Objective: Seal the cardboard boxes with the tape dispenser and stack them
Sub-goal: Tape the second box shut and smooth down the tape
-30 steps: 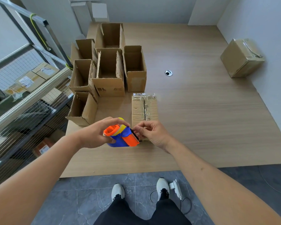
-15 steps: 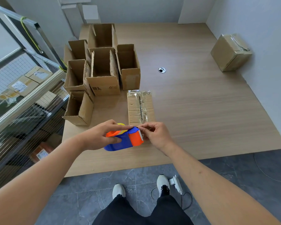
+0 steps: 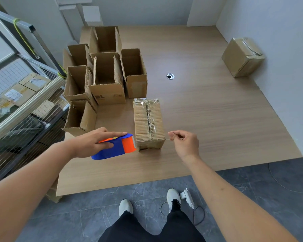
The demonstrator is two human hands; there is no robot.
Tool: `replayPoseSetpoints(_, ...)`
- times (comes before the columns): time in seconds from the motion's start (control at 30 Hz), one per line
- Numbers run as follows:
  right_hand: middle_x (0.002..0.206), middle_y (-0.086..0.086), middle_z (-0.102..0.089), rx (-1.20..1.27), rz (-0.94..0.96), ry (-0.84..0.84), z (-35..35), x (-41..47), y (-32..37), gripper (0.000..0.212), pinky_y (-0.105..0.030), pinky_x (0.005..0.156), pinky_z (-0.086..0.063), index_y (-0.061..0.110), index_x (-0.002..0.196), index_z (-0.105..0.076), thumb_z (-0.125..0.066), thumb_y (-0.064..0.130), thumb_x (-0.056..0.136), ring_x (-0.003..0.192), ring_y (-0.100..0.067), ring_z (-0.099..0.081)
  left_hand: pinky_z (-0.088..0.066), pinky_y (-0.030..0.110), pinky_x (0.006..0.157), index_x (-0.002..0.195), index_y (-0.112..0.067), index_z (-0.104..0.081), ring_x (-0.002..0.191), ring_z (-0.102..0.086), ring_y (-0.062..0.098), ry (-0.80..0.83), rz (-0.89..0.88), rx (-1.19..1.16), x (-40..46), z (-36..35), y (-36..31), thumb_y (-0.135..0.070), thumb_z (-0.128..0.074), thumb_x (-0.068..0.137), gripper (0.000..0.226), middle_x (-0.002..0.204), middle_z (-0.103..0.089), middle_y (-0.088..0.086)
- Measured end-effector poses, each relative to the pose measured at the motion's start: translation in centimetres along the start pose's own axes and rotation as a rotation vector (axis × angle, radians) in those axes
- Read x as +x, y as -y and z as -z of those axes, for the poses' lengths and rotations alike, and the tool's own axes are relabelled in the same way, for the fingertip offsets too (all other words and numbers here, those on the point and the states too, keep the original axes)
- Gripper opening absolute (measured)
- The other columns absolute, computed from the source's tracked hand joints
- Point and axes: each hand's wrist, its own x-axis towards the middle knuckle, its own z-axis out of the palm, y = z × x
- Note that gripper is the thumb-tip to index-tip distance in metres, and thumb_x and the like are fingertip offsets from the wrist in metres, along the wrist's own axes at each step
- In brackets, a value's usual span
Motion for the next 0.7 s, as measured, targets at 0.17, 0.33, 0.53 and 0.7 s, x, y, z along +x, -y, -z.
replayPoseSetpoints(0.17, 0.07, 0.016, -0.073, -0.062, -0.108, 0.027, -1.2, 1.4, -1.6, 0.016, -0.024, 0.071, -0.05, 0.031, 0.072, -0.077, -0.078, 0.027, 0.087, 0.069, -0.003, -0.065, -0.043, 0.038, 0.094, 0.139, -0.077, -0.023, 0.104, -0.051, 0.013, 0.049, 0.066, 0.012, 1.8, -0.5, 0.2, -0.038, -0.044, 0.108, 0.054, 0.117, -0.046, -0.01)
replayPoseSetpoints(0.33, 0.07, 0.014, -0.074, 0.088, -0.184, 0.074, -2.6, 2.1, -3.1, 0.017, -0.028, 0.071, -0.047, 0.031, 0.075, -0.076, -0.077, 0.025, 0.09, 0.058, 0.002, -0.059, -0.043, 0.039, 0.093, 0.139, -0.077, -0.023, 0.101, -0.052, 0.016, 0.023, 0.089, 0.009, 3.5, -1.1, 0.7, -0.04, -0.042, 0.108, 0.052, 0.114, -0.048, -0.007)
replayPoseSetpoints(0.53, 0.148, -0.003, -0.045, -0.047, -0.238, 0.22, -3.1, 2.9, -2.3, 0.049, -0.039, 0.11, -0.04, 0.03, 0.152, -0.043, -0.047, 0.027, 0.103, 0.129, -0.023, -0.051, -0.045, 0.041, 0.093, 0.139, -0.077, -0.024, 0.101, -0.051, 0.016, 0.004, 0.092, -0.021, 4.7, -2.1, 0.6, -0.042, -0.043, 0.107, 0.051, 0.114, -0.047, -0.007)
replayPoseSetpoints(0.7, 0.167, 0.0, -0.024, -0.519, 0.394, 0.156, -3.9, 2.7, 0.2, 0.053, -0.043, 0.121, -0.018, 0.029, 0.159, -0.029, -0.03, 0.038, 0.107, 0.153, -0.019, -0.02, -0.043, 0.038, 0.092, 0.14, -0.076, -0.024, 0.103, -0.051, 0.016, 0.013, 0.077, -0.077, 5.5, -2.9, -0.3, -0.04, -0.043, 0.108, 0.052, 0.117, -0.047, -0.007)
